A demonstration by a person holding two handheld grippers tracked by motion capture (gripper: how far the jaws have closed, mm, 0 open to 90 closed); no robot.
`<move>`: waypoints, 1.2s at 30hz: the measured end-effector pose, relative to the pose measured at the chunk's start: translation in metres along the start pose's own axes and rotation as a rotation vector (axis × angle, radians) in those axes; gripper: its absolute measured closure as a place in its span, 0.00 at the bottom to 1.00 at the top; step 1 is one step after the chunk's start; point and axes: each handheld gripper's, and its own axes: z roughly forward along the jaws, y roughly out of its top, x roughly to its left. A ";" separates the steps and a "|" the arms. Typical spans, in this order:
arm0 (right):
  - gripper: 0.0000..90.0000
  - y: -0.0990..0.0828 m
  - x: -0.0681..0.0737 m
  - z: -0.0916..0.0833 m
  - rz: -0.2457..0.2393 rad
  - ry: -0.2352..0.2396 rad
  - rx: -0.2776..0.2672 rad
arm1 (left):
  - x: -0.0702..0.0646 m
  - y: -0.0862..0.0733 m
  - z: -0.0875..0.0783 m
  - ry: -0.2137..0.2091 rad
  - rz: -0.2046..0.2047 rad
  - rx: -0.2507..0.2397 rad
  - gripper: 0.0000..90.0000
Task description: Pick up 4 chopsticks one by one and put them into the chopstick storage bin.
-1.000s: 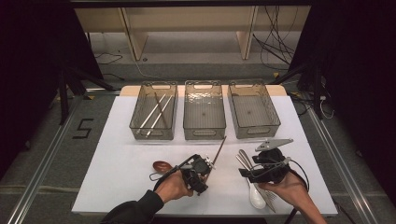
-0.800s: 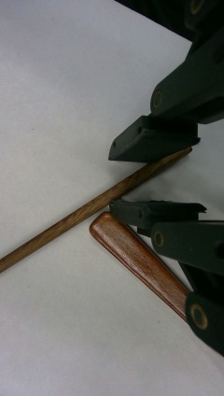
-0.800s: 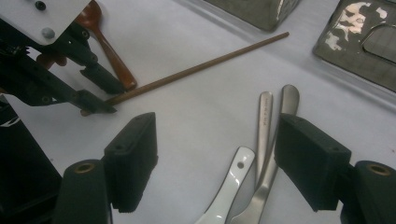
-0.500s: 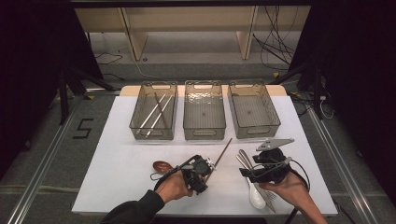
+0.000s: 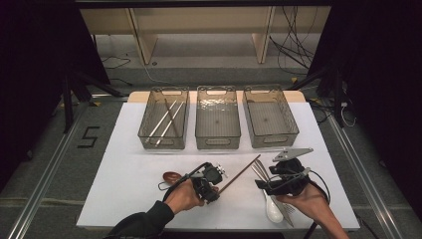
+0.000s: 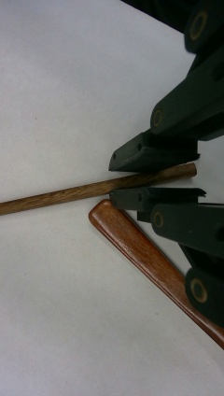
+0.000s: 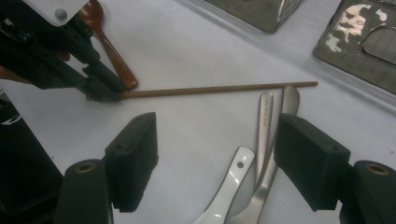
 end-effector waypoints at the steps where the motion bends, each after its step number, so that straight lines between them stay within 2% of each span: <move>1: 0.35 0.000 0.000 0.000 0.002 0.000 0.000 | -0.001 0.000 0.000 -0.003 0.000 0.004 0.86; 4: 0.35 0.000 0.000 0.000 0.006 0.000 0.003 | -0.004 0.001 0.001 0.009 0.014 0.009 0.81; 9: 0.35 0.000 0.000 0.000 -0.001 0.000 0.001 | -0.007 0.001 0.001 0.040 0.038 0.008 0.86; 15: 0.35 0.000 0.000 0.001 0.001 0.000 0.003 | -0.005 0.001 0.000 0.030 0.016 0.000 0.89; 18: 0.35 0.000 0.001 0.001 -0.001 0.004 0.003 | 0.001 0.000 0.000 0.010 -0.008 -0.007 0.90; 24: 0.35 0.000 0.000 0.001 0.000 0.003 0.004 | 0.010 -0.002 -0.002 -0.002 -0.034 -0.021 0.93; 35: 0.35 0.000 0.000 0.002 0.000 0.005 0.006 | 0.015 -0.001 -0.014 -0.001 -0.015 -0.040 0.93; 36: 0.35 -0.001 0.000 0.002 0.001 0.005 0.006 | 0.015 -0.001 -0.015 0.009 -0.010 -0.048 0.93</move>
